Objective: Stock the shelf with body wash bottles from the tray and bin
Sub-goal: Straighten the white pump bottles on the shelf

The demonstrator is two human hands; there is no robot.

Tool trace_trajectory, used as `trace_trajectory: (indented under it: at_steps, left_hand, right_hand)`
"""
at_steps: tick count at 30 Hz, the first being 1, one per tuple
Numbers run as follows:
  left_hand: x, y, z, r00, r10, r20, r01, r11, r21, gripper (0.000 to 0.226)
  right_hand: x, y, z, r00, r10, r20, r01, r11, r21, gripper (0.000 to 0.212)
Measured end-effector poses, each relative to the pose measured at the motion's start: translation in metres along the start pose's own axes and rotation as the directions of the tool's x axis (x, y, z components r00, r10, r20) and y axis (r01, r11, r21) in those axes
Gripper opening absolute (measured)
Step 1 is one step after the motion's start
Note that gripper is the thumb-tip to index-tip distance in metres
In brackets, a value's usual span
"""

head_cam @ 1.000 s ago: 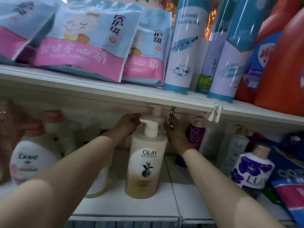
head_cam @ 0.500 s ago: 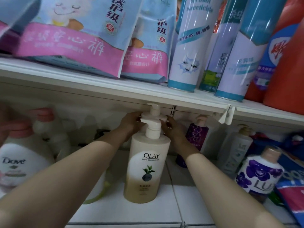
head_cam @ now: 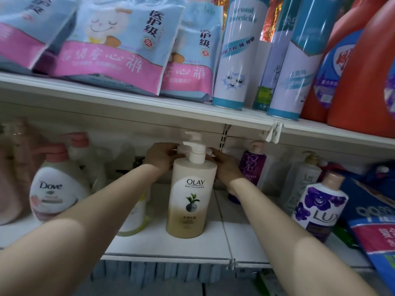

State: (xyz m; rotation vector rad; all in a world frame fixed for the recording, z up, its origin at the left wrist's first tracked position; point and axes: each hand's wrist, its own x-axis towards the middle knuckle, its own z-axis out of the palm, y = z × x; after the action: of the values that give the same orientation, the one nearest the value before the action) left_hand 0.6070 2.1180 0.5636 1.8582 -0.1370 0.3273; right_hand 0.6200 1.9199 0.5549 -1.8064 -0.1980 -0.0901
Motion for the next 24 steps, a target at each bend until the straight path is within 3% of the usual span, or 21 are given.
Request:
trace_trajectory:
  at_steps: [4,9,15,19,24]
  left_hand:
    - [-0.005,-0.001,0.004,0.997,-0.056,-0.046,0.051,0.993,-0.110,0.033]
    - [-0.006,-0.005,0.007,0.997,-0.048,-0.058,0.045,0.998,-0.047,0.035]
    - [-0.032,-0.024,0.025,0.959,-0.269,-0.090,0.242,0.942,-0.234,0.024]
    - [-0.055,-0.061,0.035,0.866,-0.496,-0.059,0.434,0.806,-0.401,0.045]
    - [-0.075,-0.077,0.050,0.867,-0.497,0.034,0.454,0.762,-0.461,0.058]
  right_hand:
    - [-0.002,0.002,-0.001,1.000,0.009,0.018,-0.010,0.998,0.059,0.054]
    - [-0.011,0.003,0.001,0.999,0.052,-0.001,-0.051,0.991,0.128,0.045]
    - [-0.037,0.044,0.017,0.989,0.148,-0.023,-0.144,0.982,0.121,0.036]
    - [-0.056,0.064,0.028,0.953,0.302,-0.009,-0.281,0.894,0.348,0.032]
    - [-0.062,0.075,0.036,0.941,0.336,0.033,-0.307,0.810,0.500,0.036]
